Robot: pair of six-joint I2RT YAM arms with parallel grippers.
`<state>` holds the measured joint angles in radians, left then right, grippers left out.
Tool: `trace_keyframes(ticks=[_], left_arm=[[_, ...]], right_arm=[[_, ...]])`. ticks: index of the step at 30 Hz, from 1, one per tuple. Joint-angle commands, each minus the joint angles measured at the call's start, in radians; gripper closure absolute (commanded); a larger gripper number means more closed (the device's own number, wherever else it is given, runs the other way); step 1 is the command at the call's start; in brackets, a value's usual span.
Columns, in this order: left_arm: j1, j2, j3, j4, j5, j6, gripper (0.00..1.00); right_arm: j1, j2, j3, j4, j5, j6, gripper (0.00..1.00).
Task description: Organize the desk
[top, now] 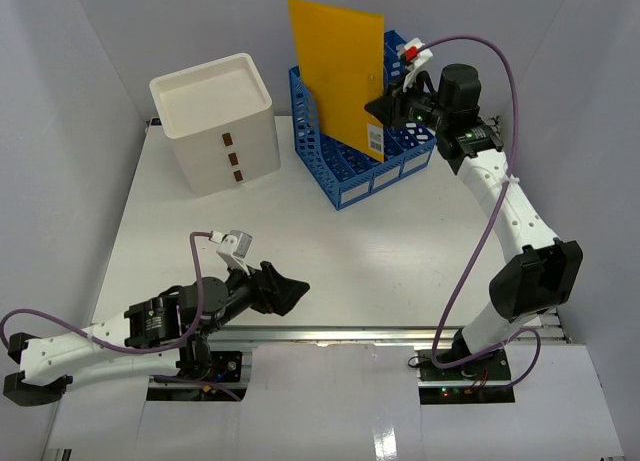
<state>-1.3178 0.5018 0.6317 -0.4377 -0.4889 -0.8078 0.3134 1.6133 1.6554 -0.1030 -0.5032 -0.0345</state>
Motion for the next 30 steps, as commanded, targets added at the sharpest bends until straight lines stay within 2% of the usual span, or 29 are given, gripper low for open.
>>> trace_keyframes(ticks=[1, 12, 30], left_arm=[[-0.004, -0.002, 0.046, -0.015, 0.013, 0.01, 0.02], [-0.004, -0.003, 0.051, -0.026, 0.004, 0.013, 0.02], [-0.004, 0.006, 0.05, -0.024, 0.008, 0.018, 0.02]], right_arm=[[0.012, -0.012, -0.066, 0.234, 0.012, 0.018, 0.92], [0.024, -0.024, -0.253, 0.498, 0.072, 0.027, 0.92], [0.057, -0.004, -0.347, 0.632, 0.135, 0.079, 0.92]])
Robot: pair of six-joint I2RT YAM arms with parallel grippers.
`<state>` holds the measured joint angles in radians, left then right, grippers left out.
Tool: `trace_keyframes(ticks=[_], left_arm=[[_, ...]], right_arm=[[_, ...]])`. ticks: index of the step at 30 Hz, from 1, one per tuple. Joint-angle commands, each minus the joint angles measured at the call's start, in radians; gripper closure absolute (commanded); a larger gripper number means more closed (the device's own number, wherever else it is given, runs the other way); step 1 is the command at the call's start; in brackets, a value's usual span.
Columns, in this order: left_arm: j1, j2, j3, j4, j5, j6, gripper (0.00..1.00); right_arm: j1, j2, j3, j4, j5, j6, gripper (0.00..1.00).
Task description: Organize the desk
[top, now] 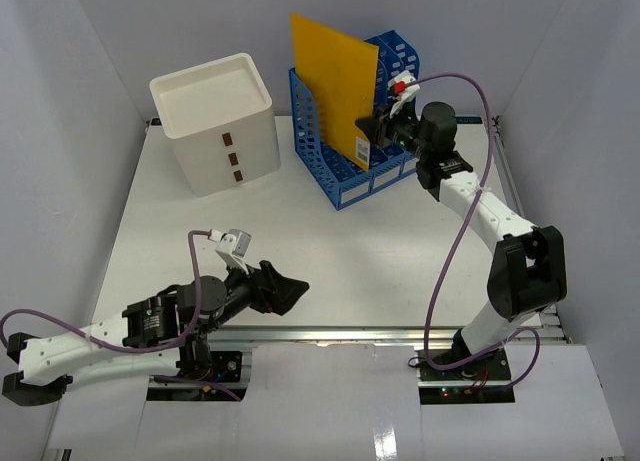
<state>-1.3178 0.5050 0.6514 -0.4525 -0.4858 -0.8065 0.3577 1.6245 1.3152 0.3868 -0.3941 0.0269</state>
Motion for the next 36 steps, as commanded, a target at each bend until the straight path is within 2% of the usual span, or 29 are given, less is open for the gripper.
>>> trace_keyframes(ticks=[1, 13, 19, 26, 36], left_arm=[[-0.004, 0.002, 0.029, -0.009, 0.006, 0.016, 0.02], [-0.004, 0.007, 0.024, -0.009, 0.016, 0.007, 0.02], [-0.004, 0.009, 0.027, -0.009, 0.029, 0.002, 0.02], [-0.004, 0.006, 0.021, -0.009, 0.037, 0.004, 0.02], [-0.004, -0.012, 0.012, -0.008, 0.047, -0.008, 0.02]], right_arm=[[0.014, -0.012, -0.008, 0.145, 0.028, 0.021, 0.92], [0.026, 0.034, -0.001, 0.181, 0.026, 0.047, 0.92], [0.026, 0.063, -0.074, 0.322, -0.056, 0.065, 0.92], [0.026, 0.111, -0.063, 0.399, -0.117, 0.107, 0.92], [0.026, 0.169, -0.018, 0.397, -0.127, 0.12, 0.92]])
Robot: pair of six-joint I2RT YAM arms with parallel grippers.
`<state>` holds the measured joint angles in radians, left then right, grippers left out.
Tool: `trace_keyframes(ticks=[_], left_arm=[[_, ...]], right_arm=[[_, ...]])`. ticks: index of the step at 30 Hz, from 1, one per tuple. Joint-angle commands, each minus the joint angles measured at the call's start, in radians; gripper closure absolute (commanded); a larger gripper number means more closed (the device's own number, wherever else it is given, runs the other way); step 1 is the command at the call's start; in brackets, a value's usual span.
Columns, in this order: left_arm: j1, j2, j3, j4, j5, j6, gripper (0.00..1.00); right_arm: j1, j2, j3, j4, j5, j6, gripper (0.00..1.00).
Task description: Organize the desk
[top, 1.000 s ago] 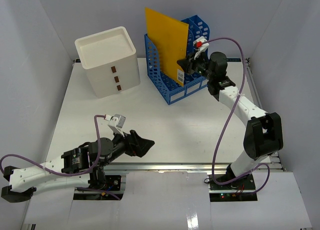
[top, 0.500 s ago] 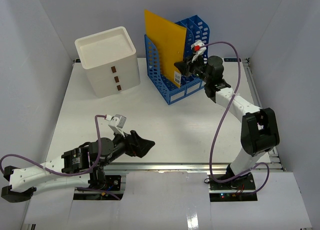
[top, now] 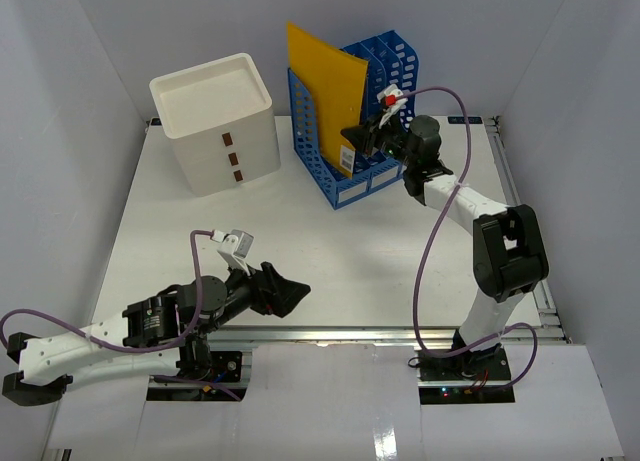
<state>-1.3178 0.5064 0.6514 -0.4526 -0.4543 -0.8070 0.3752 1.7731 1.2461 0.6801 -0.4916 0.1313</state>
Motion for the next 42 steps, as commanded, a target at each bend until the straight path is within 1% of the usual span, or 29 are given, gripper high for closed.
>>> trace_keyframes(ticks=[1, 7, 13, 18, 24, 26, 29, 33, 37, 42], left_arm=[[-0.004, -0.014, 0.009, -0.008, 0.016, -0.011, 0.02], [-0.004, -0.023, 0.002, -0.007, 0.02, -0.014, 0.02], [-0.004, -0.027, 0.006, -0.002, 0.017, -0.008, 0.02], [-0.004, -0.018, 0.008, 0.003, 0.021, -0.011, 0.02], [-0.004, -0.003, 0.011, 0.005, 0.026, -0.014, 0.02], [-0.004, 0.0, 0.009, 0.008, 0.028, -0.015, 0.02], [-0.004, 0.004, 0.008, 0.008, 0.032, -0.014, 0.02], [-0.004, 0.004, 0.007, 0.008, 0.032, -0.011, 0.02], [-0.004, 0.003, 0.006, 0.008, 0.031, -0.009, 0.02], [-0.005, -0.002, 0.006, 0.009, 0.035, -0.01, 0.02]], right_arm=[[0.008, 0.022, 0.051, 0.106, -0.029, 0.016, 0.92], [0.006, 0.028, 0.055, 0.123, -0.045, 0.071, 0.92], [-0.01, 0.043, 0.102, 0.097, -0.236, -0.114, 0.92], [-0.024, 0.065, 0.133, 0.105, -0.316, -0.162, 0.92], [-0.024, 0.095, 0.153, 0.132, -0.336, -0.14, 0.92], [-0.024, 0.102, 0.119, 0.182, -0.348, -0.101, 0.92], [-0.024, 0.116, 0.078, 0.302, -0.364, -0.019, 0.92], [-0.024, 0.137, 0.048, 0.366, -0.365, 0.053, 0.92], [-0.024, 0.129, 0.038, 0.379, -0.343, 0.095, 0.92], [-0.024, 0.136, 0.018, 0.329, -0.339, 0.026, 0.92]])
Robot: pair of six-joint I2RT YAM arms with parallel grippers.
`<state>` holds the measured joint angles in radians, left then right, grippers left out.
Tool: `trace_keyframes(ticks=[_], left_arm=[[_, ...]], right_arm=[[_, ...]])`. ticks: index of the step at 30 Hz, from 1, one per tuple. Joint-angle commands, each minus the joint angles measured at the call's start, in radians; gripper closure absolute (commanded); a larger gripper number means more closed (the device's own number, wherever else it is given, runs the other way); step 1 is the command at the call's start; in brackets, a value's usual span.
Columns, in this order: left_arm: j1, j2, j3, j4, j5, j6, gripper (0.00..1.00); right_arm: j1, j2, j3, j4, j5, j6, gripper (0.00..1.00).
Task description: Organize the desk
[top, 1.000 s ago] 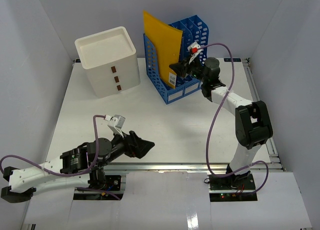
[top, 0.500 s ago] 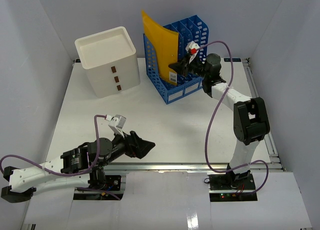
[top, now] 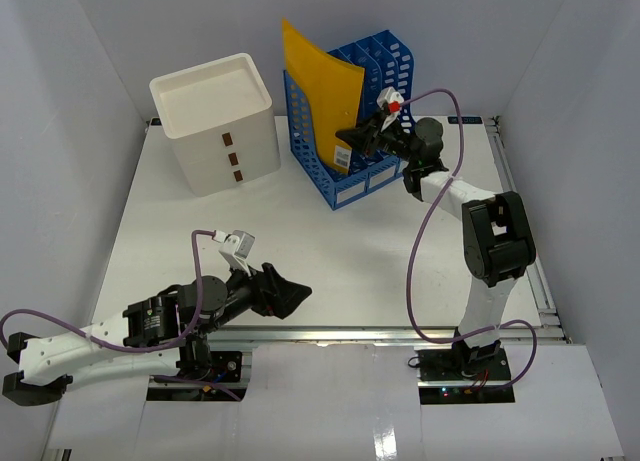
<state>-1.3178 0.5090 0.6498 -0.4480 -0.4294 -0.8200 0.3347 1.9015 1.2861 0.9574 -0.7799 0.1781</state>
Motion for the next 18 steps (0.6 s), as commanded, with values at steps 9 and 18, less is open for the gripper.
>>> trace_keyframes(ticks=[9, 18], left_arm=[[-0.004, -0.031, -0.01, 0.008, 0.011, 0.001, 0.02], [-0.004, -0.042, -0.012, 0.008, 0.017, 0.001, 0.02]], right_arm=[[0.015, -0.053, -0.073, 0.01, 0.013, -0.036, 0.92], [0.013, -0.096, 0.09, -0.194, 0.137, 0.023, 0.92]])
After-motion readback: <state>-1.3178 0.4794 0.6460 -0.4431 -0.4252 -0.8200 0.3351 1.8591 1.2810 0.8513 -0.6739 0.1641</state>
